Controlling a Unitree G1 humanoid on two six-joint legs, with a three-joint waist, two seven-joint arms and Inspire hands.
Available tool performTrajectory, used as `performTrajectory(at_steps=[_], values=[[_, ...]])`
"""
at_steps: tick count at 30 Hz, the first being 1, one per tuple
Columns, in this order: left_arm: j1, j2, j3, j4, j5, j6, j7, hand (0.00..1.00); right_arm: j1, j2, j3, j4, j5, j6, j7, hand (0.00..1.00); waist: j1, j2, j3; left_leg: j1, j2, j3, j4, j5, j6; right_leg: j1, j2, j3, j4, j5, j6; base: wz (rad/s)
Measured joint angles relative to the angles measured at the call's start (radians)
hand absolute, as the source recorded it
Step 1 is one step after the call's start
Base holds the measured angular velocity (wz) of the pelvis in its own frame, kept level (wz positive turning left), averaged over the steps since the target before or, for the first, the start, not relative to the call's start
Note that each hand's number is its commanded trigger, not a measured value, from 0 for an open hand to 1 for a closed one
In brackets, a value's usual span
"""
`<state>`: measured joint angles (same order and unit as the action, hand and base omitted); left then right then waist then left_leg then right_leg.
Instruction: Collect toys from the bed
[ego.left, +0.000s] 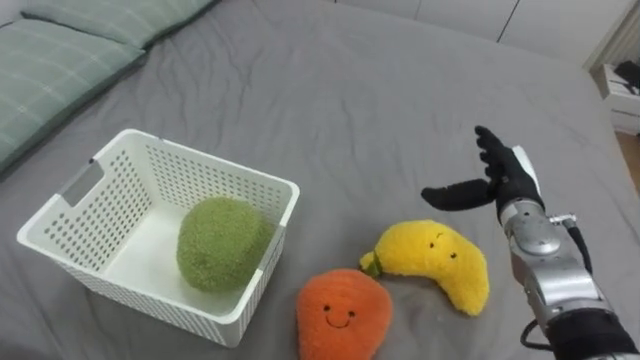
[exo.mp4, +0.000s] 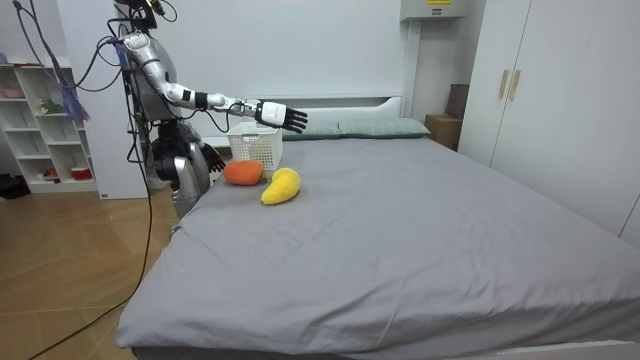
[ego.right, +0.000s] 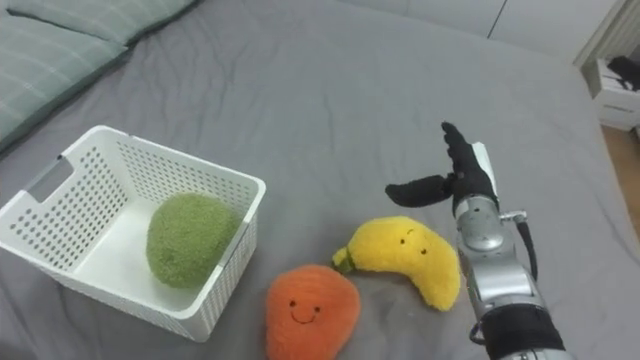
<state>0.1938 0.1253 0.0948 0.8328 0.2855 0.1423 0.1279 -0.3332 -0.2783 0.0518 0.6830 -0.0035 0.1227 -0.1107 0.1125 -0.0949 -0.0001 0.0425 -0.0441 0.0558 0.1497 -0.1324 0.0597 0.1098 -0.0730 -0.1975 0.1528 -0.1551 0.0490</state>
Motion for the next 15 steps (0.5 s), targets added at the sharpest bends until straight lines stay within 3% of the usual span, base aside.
performTrajectory(at_steps=[5, 8, 11, 15], values=[[-0.021, 0.002, 0.0, 0.033, -0.011, -0.003, 0.0, 0.0, 0.0, -0.002, 0.003, 0.111, 0.038, 0.0, -0.003, 0.0, 0.01, -0.011, -0.0025, -0.023, 0.0, 0.0, 0.002, 0.001, -0.003, -0.024, 0.003, 0.002, 0.001, 0.001, -0.002, -0.01], [-0.05, 0.009, -0.012, 0.073, -0.02, -0.019, 0.0, 0.0, -0.015, -0.003, 0.005, 0.176, 0.037, -0.001, -0.003, 0.0, 0.017, -0.015, 0.0003, -0.058, 0.0, -0.001, 0.013, 0.002, -0.003, -0.053, 0.004, 0.001, 0.003, 0.003, -0.005, 0.0], [-0.069, 0.024, -0.035, 0.107, -0.04, -0.044, 0.001, 0.0, -0.045, -0.004, 0.005, 0.241, 0.028, -0.007, -0.003, 0.0, 0.022, -0.022, 0.0053, -0.099, 0.001, -0.003, 0.019, 0.004, -0.004, -0.092, 0.004, -0.003, 0.008, 0.005, -0.008, 0.0], [-0.115, 0.028, -0.051, 0.165, -0.042, -0.068, 0.002, 0.0, -0.136, -0.005, 0.006, 0.367, -0.03, -0.047, -0.022, 0.0, 0.036, -0.03, 0.0196, -0.188, 0.004, -0.004, 0.032, 0.012, -0.006, -0.179, 0.007, -0.007, 0.018, 0.012, -0.017, 0.01]])
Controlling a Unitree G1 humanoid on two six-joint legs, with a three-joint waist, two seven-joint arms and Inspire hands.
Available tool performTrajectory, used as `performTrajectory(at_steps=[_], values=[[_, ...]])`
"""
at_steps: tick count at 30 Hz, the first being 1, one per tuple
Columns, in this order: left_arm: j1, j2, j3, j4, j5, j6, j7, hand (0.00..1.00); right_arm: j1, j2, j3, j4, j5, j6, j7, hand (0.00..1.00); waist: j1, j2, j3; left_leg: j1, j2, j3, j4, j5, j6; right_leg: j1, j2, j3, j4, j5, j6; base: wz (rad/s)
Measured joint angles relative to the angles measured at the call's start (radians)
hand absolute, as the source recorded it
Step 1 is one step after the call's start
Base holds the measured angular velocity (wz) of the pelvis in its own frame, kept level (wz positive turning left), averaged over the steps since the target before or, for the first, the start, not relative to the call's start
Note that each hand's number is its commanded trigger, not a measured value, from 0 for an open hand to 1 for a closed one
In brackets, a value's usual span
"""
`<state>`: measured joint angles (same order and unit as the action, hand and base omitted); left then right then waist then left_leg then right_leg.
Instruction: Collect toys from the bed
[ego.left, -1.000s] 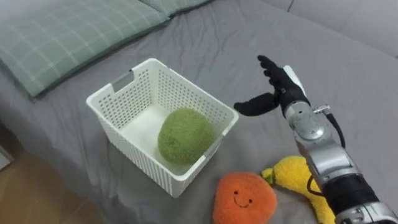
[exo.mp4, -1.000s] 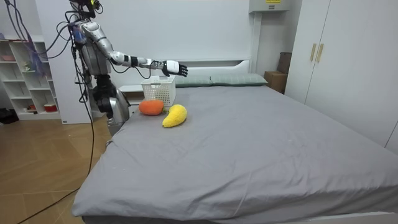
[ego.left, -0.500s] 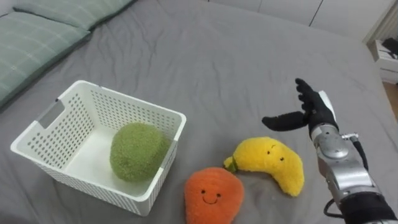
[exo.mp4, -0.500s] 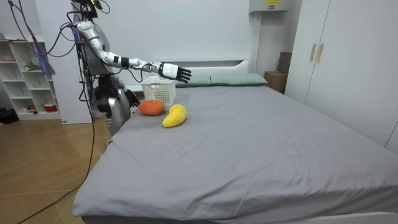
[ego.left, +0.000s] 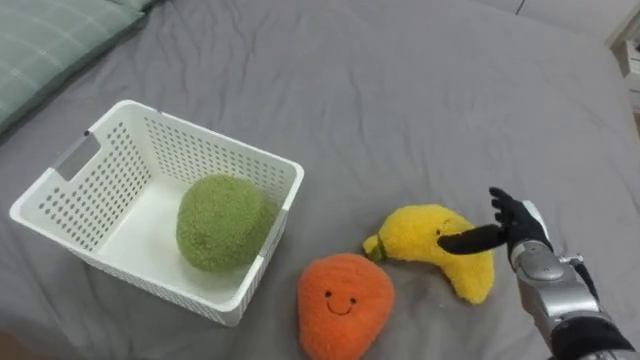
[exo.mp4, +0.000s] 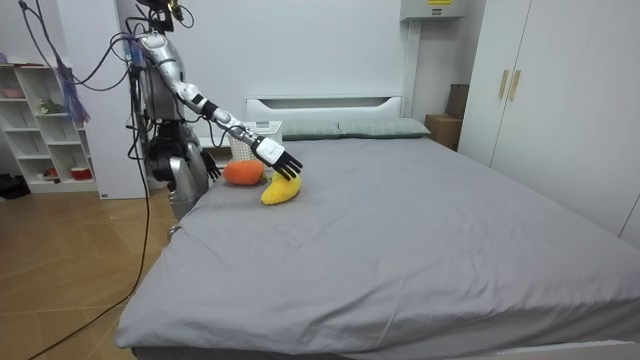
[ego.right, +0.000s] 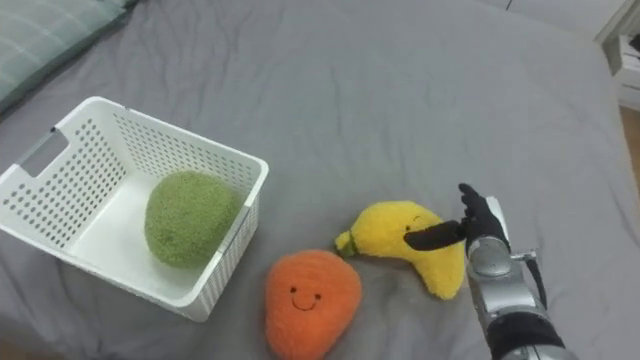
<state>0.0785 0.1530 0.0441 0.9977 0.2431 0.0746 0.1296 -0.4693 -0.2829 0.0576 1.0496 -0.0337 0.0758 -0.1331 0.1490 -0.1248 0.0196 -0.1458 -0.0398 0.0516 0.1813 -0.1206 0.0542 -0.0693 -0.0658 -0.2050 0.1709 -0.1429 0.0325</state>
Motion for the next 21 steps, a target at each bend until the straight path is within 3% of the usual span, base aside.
performTrajectory(at_steps=[5, 8, 12, 18, 19, 20, 21], values=[[-0.047, 0.006, -0.08, 0.045, -0.053, -0.025, 0.021, 0.0, -0.07, -0.01, 0.026, 0.093, -0.013, -0.046, -0.039, 0.0, 0.033, 0.021, 0.0171, -0.074, 0.009, -0.008, 0.016, 0.001, -0.002, -0.061, 0.002, -0.028, -0.002, 0.003, -0.002, 0.09], [-0.058, 0.015, -0.111, 0.052, -0.06, -0.042, 0.043, 0.0, -0.085, -0.018, 0.071, 0.129, -0.012, -0.068, -0.044, 0.0, 0.056, 0.022, 0.0183, -0.103, 0.01, -0.01, 0.015, 0.003, -0.005, -0.09, 0.002, -0.046, -0.001, 0.003, -0.003, 0.05], [-0.066, 0.018, -0.147, 0.061, -0.104, -0.052, 0.056, 0.0, -0.1, -0.03, 0.099, 0.154, -0.012, -0.082, -0.061, 0.0, 0.06, 0.018, 0.0209, -0.114, 0.011, -0.01, 0.013, 0.003, -0.005, -0.098, 0.001, -0.05, -0.002, 0.003, -0.003, 0.01], [-0.093, 0.02, -0.147, 0.072, -0.173, -0.06, 0.056, 0.0, -0.102, -0.039, 0.116, 0.16, -0.018, -0.091, -0.084, 0.0, 0.056, 0.006, 0.029, -0.146, 0.011, -0.01, 0.012, 0.004, -0.004, -0.129, -0.003, -0.083, -0.001, 0.003, -0.003, 0.0], [-0.093, 0.02, -0.147, 0.075, -0.173, -0.06, 0.055, 0.0, -0.102, -0.039, 0.116, 0.164, -0.025, -0.094, -0.092, 0.05, 0.056, 0.006, 0.0291, -0.149, 0.01, -0.01, 0.012, 0.004, -0.004, -0.132, -0.003, -0.083, -0.001, 0.003, -0.003, 0.0], [-0.092, 0.021, -0.147, 0.076, -0.173, -0.06, 0.055, 0.0, -0.102, -0.039, 0.116, 0.167, -0.031, -0.096, -0.096, 0.3, 0.057, 0.006, 0.0291, -0.149, 0.01, -0.009, 0.012, 0.004, -0.004, -0.134, -0.003, -0.083, 0.0, 0.003, -0.003, 0.0], [-0.092, 0.021, -0.147, 0.079, -0.173, -0.06, 0.055, 0.0, -0.103, -0.04, 0.116, 0.169, -0.041, -0.097, -0.105, 0.62, 0.057, 0.006, 0.0291, -0.153, 0.011, -0.009, 0.012, 0.004, -0.004, -0.137, -0.003, -0.084, 0.001, 0.003, -0.003, 0.0]])
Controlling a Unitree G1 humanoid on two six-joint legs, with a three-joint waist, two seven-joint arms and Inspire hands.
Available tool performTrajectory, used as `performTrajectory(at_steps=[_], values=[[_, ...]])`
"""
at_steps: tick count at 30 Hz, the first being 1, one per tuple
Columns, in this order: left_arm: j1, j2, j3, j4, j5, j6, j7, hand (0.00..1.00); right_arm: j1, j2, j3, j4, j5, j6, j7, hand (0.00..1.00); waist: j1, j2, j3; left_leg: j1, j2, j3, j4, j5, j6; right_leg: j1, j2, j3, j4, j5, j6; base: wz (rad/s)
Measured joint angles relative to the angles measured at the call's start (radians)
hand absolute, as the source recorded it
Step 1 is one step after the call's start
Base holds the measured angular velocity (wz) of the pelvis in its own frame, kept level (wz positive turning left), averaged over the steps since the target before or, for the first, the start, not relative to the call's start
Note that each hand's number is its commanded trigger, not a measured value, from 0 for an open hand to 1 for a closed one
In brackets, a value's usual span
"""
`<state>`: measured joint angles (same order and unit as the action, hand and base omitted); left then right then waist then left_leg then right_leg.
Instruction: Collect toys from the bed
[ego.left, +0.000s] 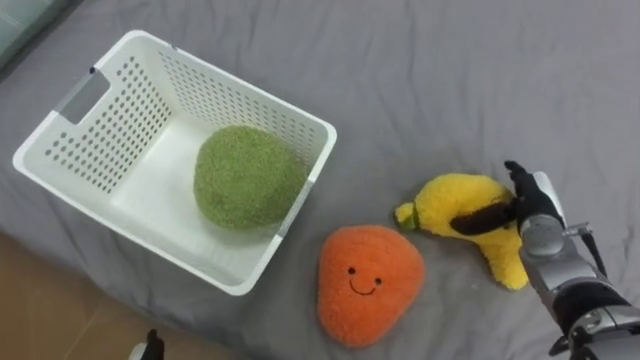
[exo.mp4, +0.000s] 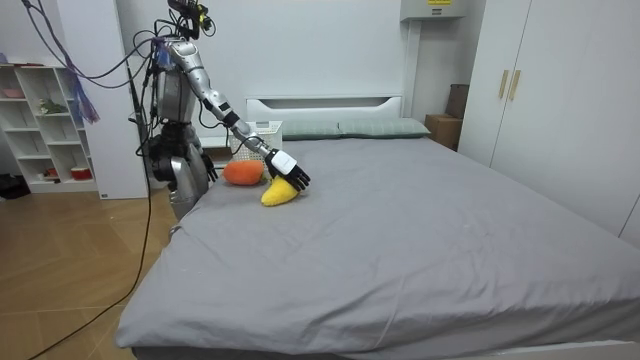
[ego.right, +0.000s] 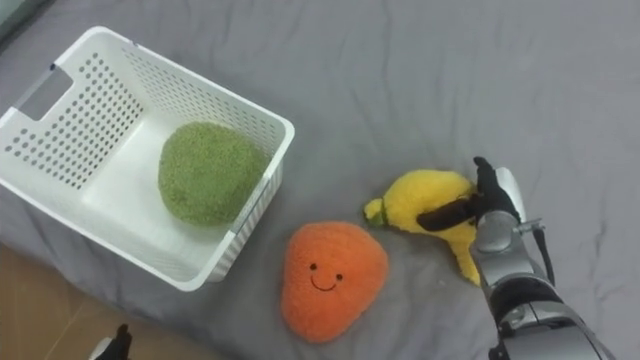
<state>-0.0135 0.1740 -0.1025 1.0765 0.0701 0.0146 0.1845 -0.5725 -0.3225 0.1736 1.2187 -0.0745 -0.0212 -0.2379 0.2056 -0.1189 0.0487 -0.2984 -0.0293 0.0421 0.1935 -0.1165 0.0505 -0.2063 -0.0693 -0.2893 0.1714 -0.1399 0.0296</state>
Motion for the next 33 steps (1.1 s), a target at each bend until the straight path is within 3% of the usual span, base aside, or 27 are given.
performTrajectory(at_steps=[1, 10, 23, 29, 33], values=[[0.0, 0.0, 0.0, 0.0, 0.0, 0.0, -0.001, 0.0, -0.003, 0.0, -0.001, 0.0, -0.009, 0.0, -0.005, 1.0, 0.0, 0.0, 0.0, -0.007, 0.0, 0.0, 0.003, 0.0, 0.0, -0.006, 0.0, -0.002, 0.0, 0.0, 0.0, 0.0], [0.007, 0.003, 0.001, 0.005, 0.0, -0.001, -0.002, 0.0, 0.009, -0.003, 0.003, 0.029, -0.056, -0.011, -0.026, 1.0, 0.023, 0.002, 0.0, -0.006, 0.0, -0.005, 0.008, 0.0, 0.0, -0.001, 0.0, -0.006, 0.0, 0.0, 0.0, 0.01], [-0.005, 0.003, 0.002, 0.001, -0.001, -0.001, -0.003, 0.0, -0.006, -0.01, 0.002, 0.051, -0.092, -0.008, -0.029, 1.0, 0.019, 0.011, -0.001, 0.01, 0.0, -0.012, 0.004, 0.0, 0.0, 0.015, 0.001, -0.011, 0.0, 0.0, 0.0, 0.02], [0.0, 0.003, 0.003, -0.004, 0.0, -0.003, -0.003, 0.0, -0.002, -0.021, 0.002, -0.025, -0.091, -0.006, -0.026, 1.0, 0.014, 0.009, -0.002, 0.05, 0.001, 0.007, 0.002, 0.0, 0.0, 0.05, -0.001, -0.014, -0.003, 0.0, 0.0, -0.06], [0.034, 0.012, 0.005, -0.005, 0.004, -0.012, -0.001, 0.0, 0.033, -0.021, 0.002, -0.136, -0.096, 0.0, -0.019, 1.0, -0.009, 0.005, -0.009, 0.12, 0.001, 0.016, -0.01, 0.0, 0.0, 0.115, -0.002, -0.011, -0.006, 0.0, 0.0, -0.04]])
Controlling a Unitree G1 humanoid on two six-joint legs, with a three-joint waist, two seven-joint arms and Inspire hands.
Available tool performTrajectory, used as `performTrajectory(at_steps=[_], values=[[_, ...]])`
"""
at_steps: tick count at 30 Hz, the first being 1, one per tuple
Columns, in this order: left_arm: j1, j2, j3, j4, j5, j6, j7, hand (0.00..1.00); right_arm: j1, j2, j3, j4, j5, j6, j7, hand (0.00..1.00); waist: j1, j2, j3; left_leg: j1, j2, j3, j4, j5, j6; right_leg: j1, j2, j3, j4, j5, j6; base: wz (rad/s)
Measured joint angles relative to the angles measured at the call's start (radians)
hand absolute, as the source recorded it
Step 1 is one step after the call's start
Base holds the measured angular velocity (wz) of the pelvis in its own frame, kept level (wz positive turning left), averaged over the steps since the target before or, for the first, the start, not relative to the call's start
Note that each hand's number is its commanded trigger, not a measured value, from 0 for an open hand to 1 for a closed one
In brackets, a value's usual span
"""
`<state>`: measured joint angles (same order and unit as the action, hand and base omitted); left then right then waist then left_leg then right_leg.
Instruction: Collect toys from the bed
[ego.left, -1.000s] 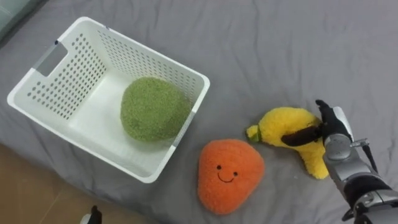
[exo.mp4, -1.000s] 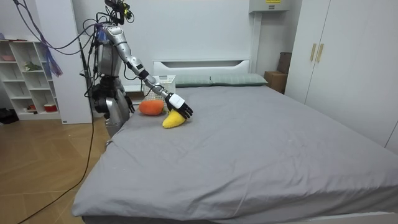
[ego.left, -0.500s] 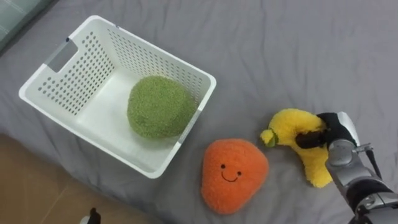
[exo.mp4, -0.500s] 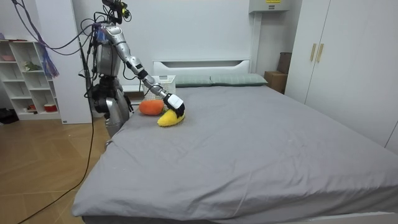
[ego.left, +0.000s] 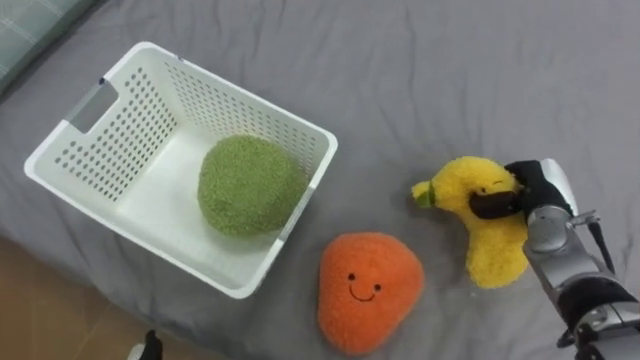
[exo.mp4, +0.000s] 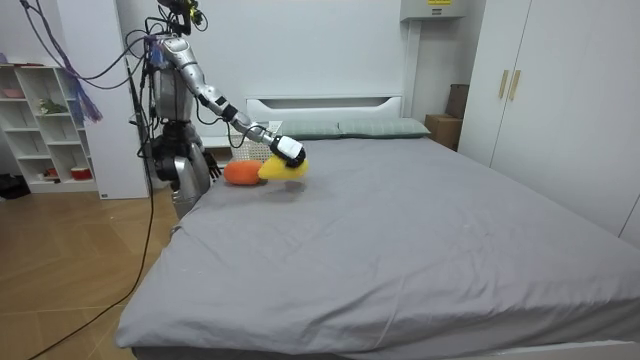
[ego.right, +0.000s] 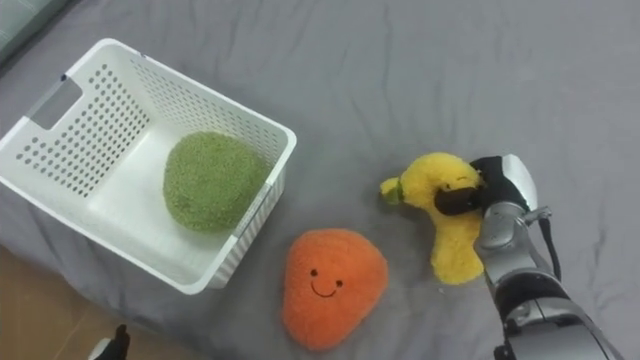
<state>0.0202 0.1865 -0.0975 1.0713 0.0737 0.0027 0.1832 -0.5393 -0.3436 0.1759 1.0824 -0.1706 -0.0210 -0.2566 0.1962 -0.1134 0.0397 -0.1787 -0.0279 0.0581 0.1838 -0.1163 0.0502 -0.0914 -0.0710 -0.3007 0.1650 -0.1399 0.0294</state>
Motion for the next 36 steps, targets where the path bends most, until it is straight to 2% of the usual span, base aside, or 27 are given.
performTrajectory(at_steps=[1, 2, 4, 7, 10, 13, 17, 23, 26, 30, 32, 34, 36], values=[[0.011, 0.003, 0.004, 0.0, 0.008, 0.0, 0.0, 0.0, 0.017, 0.0, -0.001, -0.056, 0.0, 0.008, 0.001, 1.0, -0.008, -0.001, -0.0049, 0.013, 0.0, -0.005, -0.003, 0.0, 0.0, 0.013, 0.0, 0.001, -0.001, 0.0, 0.0, 0.0], [0.015, 0.004, 0.008, 0.0, 0.008, 0.0, 0.0, 0.0, 0.024, 0.0, -0.001, -0.084, 0.0, 0.011, 0.001, 1.0, -0.015, -0.001, -0.0053, 0.02, 0.0, -0.005, -0.003, 0.0, 0.0, 0.02, 0.001, -0.001, -0.002, 0.0, 0.0, -0.03], [0.04, 0.004, 0.047, -0.014, 0.009, 0.0, 0.0, 0.0, 0.048, -0.002, -0.002, -0.185, -0.001, 0.019, 0.013, 1.0, -0.03, -0.001, -0.0142, 0.054, -0.001, -0.003, -0.016, -0.001, 0.0, 0.052, 0.002, 0.0, -0.015, 0.0, 0.0, -0.04], [0.062, 0.004, 0.087, -0.032, 0.055, 0.001, 0.0, 0.0, 0.053, -0.008, -0.003, -0.275, -0.02, 0.026, 0.033, 1.0, -0.032, 0.007, -0.0239, 0.089, 0.0, -0.004, -0.025, -0.003, -0.001, 0.081, 0.004, 0.0, -0.015, 0.0, 0.0, -0.02], [0.093, 0.004, 0.093, -0.064, 0.068, 0.002, 0.0, 0.0, 0.091, -0.007, -0.003, -0.403, -0.035, 0.03, 0.052, 1.0, -0.031, 0.019, -0.0385, 0.12, -0.002, -0.006, -0.023, -0.004, 0.001, 0.114, 0.002, -0.002, -0.014, 0.0, 0.0, 0.0], [0.132, 0.001, 0.102, -0.102, 0.071, 0.018, 0.001, 0.0, 0.148, -0.007, -0.001, -0.528, -0.029, 0.04, 0.069, 1.0, -0.023, 0.031, -0.046, 0.152, -0.002, -0.007, -0.022, -0.005, 0.001, 0.148, 0.002, 0.001, -0.014, 0.0, 0.001, 0.0], [0.142, -0.005, 0.121, -0.125, 0.071, 0.027, -0.001, 0.0, 0.158, -0.002, 0.0, -0.631, -0.027, 0.044, 0.087, 1.0, -0.019, 0.047, -0.0399, 0.171, -0.004, -0.02, -0.02, -0.005, 0.001, 0.178, 0.001, -0.003, -0.014, -0.002, 0.002, 0.07], [0.141, -0.013, 0.121, -0.13, 0.072, 0.043, -0.016, 0.0, 0.157, 0.036, 0.0, -0.688, -0.027, 0.046, 0.087, 1.0, -0.005, 0.043, -0.0365, 0.175, -0.007, -0.025, -0.016, -0.004, 0.0, 0.19, 0.002, -0.005, -0.015, -0.011, 0.002, 0.06], [0.15, -0.026, 0.133, -0.146, 0.1, 0.058, -0.027, 0.0, 0.157, 0.053, 0.0, -0.727, -0.032, 0.075, 0.088, 1.0, 0.001, 0.042, -0.036, 0.167, -0.019, -0.045, -0.015, -0.005, 0.001, 0.193, -0.003, -0.031, -0.021, -0.014, 0.006, 0.19], [0.151, -0.024, 0.143, -0.151, 0.128, 0.069, -0.041, 0.0, 0.154, 0.065, 0.03, -0.76, -0.069, 0.087, 0.092, 1.0, 0.045, 0.045, -0.0341, 0.175, -0.018, -0.064, -0.019, -0.005, 0.001, 0.205, -0.005, -0.057, -0.025, -0.015, 0.008, 0.16], [0.15, -0.025, 0.144, -0.15, 0.128, 0.07, -0.041, 0.0, 0.143, 0.066, 0.051, -0.76, -0.078, 0.087, 0.094, 1.0, 0.063, 0.046, -0.0298, 0.176, -0.019, -0.069, -0.021, -0.005, 0.001, 0.208, -0.005, -0.06, -0.029, -0.015, 0.008, 0.14], [0.151, -0.031, 0.159, -0.15, 0.134, 0.071, -0.041, 0.0, 0.118, 0.068, 0.08, -0.76, -0.079, 0.087, 0.099, 1.0, 0.088, 0.046, -0.0189, 0.172, -0.021, -0.077, -0.024, -0.006, 0.001, 0.207, -0.006, -0.062, -0.03, -0.016, 0.01, 0.09], [0.153, -0.031, 0.163, -0.15, 0.138, 0.076, -0.044, 0.0, 0.106, 0.077, 0.082, -0.76, -0.081, 0.087, 0.109, 1.0, 0.102, 0.042, -0.0167, 0.168, -0.022, -0.087, -0.022, -0.006, 0.001, 0.207, -0.005, -0.064, -0.03, -0.016, 0.01, 0.1]])
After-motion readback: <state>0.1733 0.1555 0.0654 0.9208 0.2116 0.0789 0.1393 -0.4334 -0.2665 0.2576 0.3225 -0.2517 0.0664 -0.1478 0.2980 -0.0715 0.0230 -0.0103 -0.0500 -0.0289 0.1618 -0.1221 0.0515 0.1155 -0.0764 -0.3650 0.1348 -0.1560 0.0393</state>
